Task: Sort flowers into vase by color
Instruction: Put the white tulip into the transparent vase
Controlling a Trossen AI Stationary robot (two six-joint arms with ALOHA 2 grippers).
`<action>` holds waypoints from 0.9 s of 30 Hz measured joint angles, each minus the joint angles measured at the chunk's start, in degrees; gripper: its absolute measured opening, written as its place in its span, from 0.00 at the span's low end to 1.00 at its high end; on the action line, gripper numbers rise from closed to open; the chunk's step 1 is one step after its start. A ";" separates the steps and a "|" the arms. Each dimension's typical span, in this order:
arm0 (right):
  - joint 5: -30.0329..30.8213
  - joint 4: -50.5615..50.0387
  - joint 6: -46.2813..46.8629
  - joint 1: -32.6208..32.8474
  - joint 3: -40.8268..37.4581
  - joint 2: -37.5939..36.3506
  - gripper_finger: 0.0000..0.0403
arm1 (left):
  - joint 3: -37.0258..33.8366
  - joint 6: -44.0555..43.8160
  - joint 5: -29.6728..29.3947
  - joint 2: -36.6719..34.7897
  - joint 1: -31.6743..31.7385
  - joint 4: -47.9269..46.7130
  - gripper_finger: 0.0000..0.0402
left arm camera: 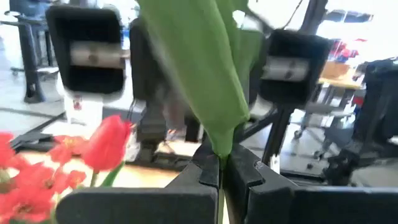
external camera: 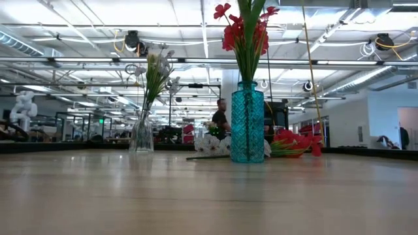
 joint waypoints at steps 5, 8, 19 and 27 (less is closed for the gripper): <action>0.63 0.09 0.09 -0.76 0.21 -4.28 0.27 | -0.13 0.10 -0.17 -1.21 -0.08 -2.15 0.01; 0.79 -2.77 0.07 -1.21 0.12 -6.89 0.33 | -0.09 0.10 -2.81 -4.32 -0.07 -5.90 0.01; 17.46 -27.98 10.33 -1.53 0.10 -20.59 0.33 | -1.54 3.67 -6.20 -22.62 9.45 -28.38 0.01; 26.65 -42.43 27.45 -1.51 0.09 -25.20 0.30 | -7.99 12.16 -2.30 -34.06 24.07 -34.42 0.00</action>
